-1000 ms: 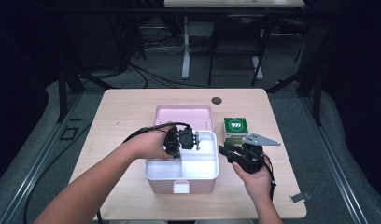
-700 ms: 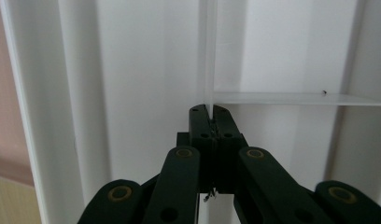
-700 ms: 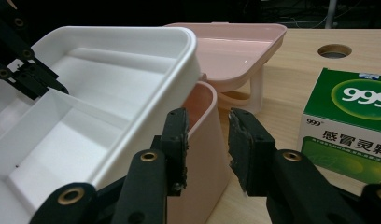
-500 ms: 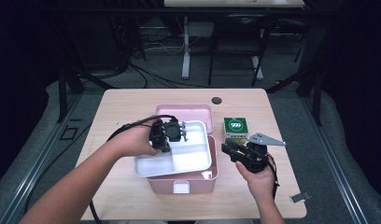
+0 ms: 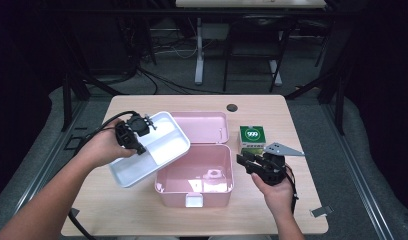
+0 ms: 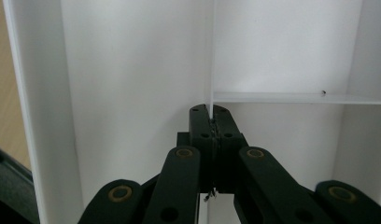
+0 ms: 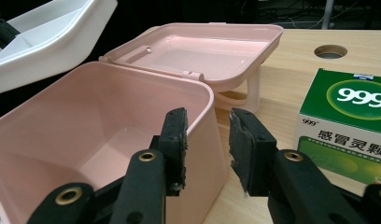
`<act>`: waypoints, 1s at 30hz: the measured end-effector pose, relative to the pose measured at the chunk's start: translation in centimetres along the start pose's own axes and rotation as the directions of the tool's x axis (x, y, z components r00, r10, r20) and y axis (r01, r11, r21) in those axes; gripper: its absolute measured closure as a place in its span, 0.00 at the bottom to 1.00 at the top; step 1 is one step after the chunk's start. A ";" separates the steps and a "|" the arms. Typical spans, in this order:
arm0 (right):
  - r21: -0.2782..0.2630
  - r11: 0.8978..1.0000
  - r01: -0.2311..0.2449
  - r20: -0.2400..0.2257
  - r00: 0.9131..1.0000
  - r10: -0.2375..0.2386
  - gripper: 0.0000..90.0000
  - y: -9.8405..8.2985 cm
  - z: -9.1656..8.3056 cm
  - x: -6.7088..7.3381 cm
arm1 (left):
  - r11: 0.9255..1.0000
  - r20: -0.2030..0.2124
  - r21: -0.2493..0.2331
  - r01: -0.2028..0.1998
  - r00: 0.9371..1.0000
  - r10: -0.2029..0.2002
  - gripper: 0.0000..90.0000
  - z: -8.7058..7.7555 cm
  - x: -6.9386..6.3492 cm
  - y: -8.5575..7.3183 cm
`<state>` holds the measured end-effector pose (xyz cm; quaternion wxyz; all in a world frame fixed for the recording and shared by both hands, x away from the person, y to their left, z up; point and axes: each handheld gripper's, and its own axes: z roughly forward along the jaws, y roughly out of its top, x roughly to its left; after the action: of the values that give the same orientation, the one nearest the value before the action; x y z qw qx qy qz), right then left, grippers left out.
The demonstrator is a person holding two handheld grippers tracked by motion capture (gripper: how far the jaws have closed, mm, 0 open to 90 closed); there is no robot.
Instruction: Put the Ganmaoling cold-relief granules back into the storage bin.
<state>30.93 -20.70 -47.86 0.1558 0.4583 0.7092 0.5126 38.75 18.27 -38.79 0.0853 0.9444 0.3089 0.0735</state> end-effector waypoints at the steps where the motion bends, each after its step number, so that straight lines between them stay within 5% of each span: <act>1: -0.001 1.000 -0.002 -0.010 1.000 0.002 0.74 0.0 0.0 0.0 | 0.999 0.012 -0.007 0.046 0.999 -0.046 0.99 0.0 0.4 -0.5; 6: -0.004 1.000 -0.003 -0.012 1.000 0.003 0.73 -0.1 0.2 0.0 | 0.978 0.043 -0.023 0.205 0.978 -0.204 0.99 -0.1 2.3 -2.9; 10: -0.007 1.000 0.002 -0.013 1.000 -0.002 0.73 -0.1 0.3 0.0 | 0.961 0.040 -0.022 0.276 0.961 -0.275 0.99 0.4 3.3 -4.6; 22: 0.010 1.000 0.008 -0.008 1.000 -0.008 0.71 -0.1 0.3 0.0 | 0.937 0.038 0.030 0.349 0.936 -0.350 0.99 5.5 4.4 -8.6; 30: 0.025 1.000 0.016 -0.004 1.000 -0.016 0.70 0.0 0.4 0.0 | 0.933 0.048 0.061 0.356 0.932 -0.359 0.99 9.6 4.1 -10.1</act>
<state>31.24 -20.47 -48.00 0.1527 0.4536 0.7194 0.5033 38.09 27.65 -49.84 0.0819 0.8761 0.4747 0.0211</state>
